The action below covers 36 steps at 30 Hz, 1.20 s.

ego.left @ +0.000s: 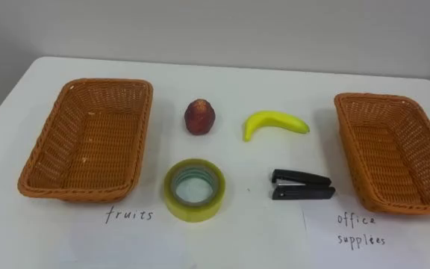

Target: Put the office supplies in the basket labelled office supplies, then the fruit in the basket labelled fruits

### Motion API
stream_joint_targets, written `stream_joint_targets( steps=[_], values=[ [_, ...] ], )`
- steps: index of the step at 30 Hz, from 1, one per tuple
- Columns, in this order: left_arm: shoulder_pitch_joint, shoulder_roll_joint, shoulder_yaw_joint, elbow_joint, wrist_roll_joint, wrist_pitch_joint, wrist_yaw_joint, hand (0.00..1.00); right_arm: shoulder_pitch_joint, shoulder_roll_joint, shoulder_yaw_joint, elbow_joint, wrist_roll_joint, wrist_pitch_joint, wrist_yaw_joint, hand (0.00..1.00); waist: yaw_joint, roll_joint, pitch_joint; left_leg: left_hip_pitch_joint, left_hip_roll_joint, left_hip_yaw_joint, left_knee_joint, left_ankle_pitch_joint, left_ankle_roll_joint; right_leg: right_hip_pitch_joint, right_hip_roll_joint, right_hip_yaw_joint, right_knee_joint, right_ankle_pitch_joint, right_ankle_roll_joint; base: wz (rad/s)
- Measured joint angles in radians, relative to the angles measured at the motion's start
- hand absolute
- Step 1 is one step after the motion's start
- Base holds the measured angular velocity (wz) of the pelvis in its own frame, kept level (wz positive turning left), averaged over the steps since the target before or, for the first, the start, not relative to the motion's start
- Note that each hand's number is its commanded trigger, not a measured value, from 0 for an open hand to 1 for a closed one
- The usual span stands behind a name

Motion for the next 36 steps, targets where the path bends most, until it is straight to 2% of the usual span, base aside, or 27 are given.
stream_joint_targets(
  steps=[16, 22, 28, 32, 36],
  values=[
    [0.001, -0.001, -0.002, -0.002, 0.0, 0.002, 0.003, 0.0, -0.012, 0.0, -0.001, 0.021, 0.025, 0.008, 0.008, 0.0, -0.003, 0.001, 0.0002, 0.001, 0.0, -0.001, -0.001, 0.0, 0.001, 0.001, 0.0, -0.006, 0.001, 0.0, 0.0, 0.0],
    [0.001, -0.001, -0.001, -0.001, 0.0, 0.006, 0.003, 0.0, -0.01, 0.0, -0.002, 0.032, 0.029, 0.008, 0.007, 0.0, -0.003, -0.002, 0.0031, 0.002, 0.0, 0.0, -0.003, -0.001, 0.001, 0.002, 0.0, -0.007, 0.001, 0.0, 0.0, 0.0],
    [0.012, -0.003, 0.024, 0.002, 0.008, 0.011, 0.003, 0.0, 0.004, 0.0, -0.027, 0.037, 0.068, 0.012, -0.02, 0.0, -0.001, -0.001, 0.003, 0.004, 0.002, 0.003, -0.01, -0.001, 0.001, -0.003, 0.003, -0.002, 0.002, 0.0, 0.0, -0.02],
    [0.017, -0.006, 0.047, 0.002, 0.02, 0.029, 0.003, 0.0, 0.018, 0.0, -0.064, 0.034, 0.089, 0.027, -0.046, 0.0, -0.003, 0.002, 0.0, 0.005, 0.001, 0.004, -0.011, -0.001, 0.001, -0.003, 0.003, 0.006, 0.002, 0.0, 0.0, -0.01],
    [0.019, -0.007, 0.076, -0.001, 0.027, 0.03, 0.017, 0.0, 0.038, 0.0, -0.115, 0.034, 0.156, 0.03, -0.068, 0.0, -0.004, 0.001, 0.0004, 0.015, 0.002, 0.007, -0.013, -0.001, 0.001, 0.001, 0.004, 0.005, 0.006, 0.0, 0.0, -0.02]
  ],
)
